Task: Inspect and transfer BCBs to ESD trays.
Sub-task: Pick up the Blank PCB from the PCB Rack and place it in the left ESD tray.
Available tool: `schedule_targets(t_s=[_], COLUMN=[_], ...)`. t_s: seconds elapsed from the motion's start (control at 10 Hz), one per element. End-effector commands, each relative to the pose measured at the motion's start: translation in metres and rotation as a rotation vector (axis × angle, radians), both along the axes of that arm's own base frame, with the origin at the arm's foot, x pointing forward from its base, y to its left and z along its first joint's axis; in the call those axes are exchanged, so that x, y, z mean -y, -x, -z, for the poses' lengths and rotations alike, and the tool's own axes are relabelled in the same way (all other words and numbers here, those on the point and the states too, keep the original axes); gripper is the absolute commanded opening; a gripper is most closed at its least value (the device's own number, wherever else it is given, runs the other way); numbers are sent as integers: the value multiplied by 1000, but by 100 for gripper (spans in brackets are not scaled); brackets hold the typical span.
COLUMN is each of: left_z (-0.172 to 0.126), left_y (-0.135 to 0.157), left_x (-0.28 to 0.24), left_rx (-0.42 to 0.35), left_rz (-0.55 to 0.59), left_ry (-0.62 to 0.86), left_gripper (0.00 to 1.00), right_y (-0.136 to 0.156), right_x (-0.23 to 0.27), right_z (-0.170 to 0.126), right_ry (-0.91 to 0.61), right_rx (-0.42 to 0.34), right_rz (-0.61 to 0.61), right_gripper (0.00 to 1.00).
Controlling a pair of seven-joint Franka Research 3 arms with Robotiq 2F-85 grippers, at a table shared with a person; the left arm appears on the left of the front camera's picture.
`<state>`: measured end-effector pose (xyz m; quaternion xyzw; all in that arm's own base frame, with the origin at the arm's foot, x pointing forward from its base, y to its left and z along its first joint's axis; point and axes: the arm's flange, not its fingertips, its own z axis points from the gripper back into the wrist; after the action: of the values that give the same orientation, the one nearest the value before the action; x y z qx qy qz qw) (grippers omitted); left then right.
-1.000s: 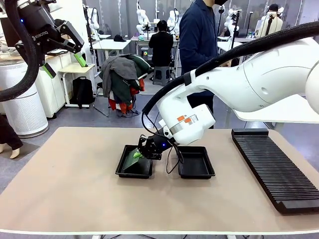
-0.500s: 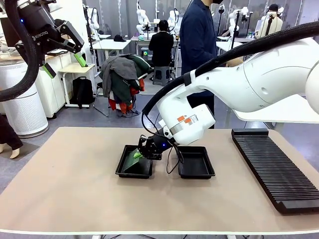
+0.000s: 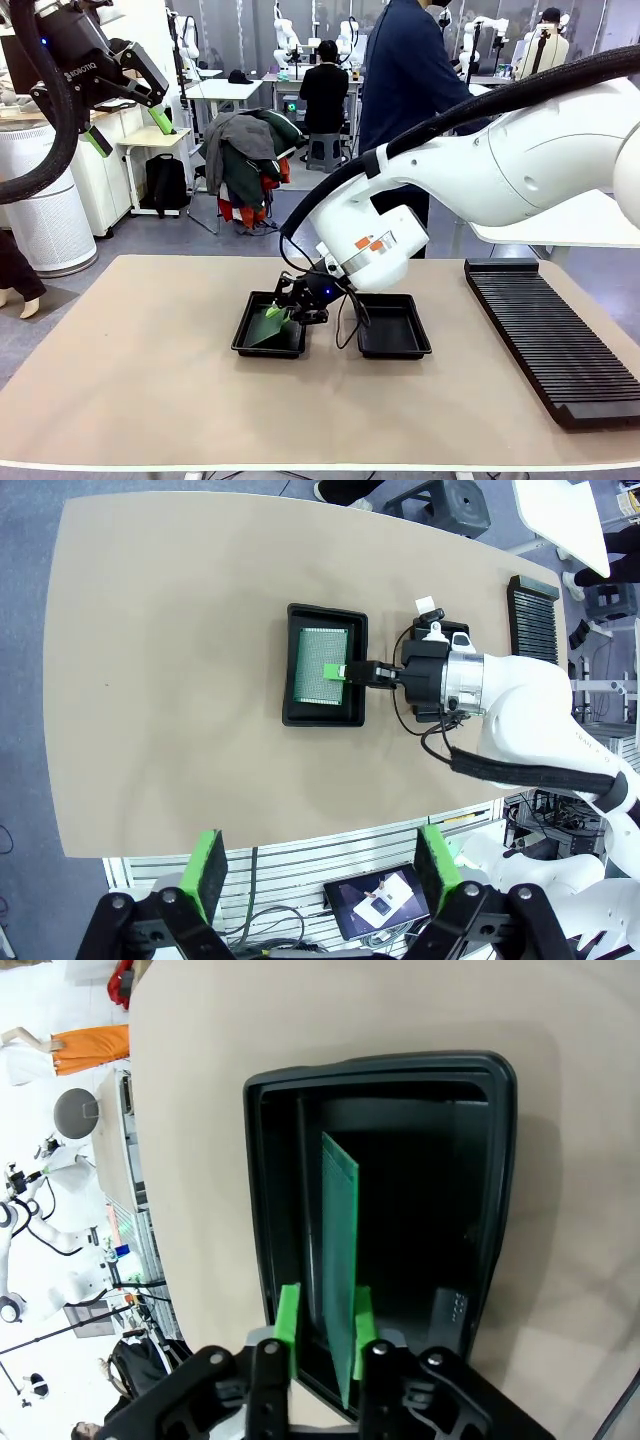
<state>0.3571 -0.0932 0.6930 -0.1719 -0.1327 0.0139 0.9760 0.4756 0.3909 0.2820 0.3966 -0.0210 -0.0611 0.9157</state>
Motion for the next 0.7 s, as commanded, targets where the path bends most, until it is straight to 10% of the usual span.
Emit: schedule_targets(t_s=[0.0,0.6], left_z=[2,2], left_y=[0,0], left_x=[-1,-1], left_rx=[5,5], left_rz=[5,5], left_ry=[1,1], left_gripper=[100,100], right_y=[1,-8], right_x=[-5,-17], right_z=[-16,-63], right_ry=[88,363], right_rx=[-5,-8], right_rz=[7,-69], right_gripper=[37,81])
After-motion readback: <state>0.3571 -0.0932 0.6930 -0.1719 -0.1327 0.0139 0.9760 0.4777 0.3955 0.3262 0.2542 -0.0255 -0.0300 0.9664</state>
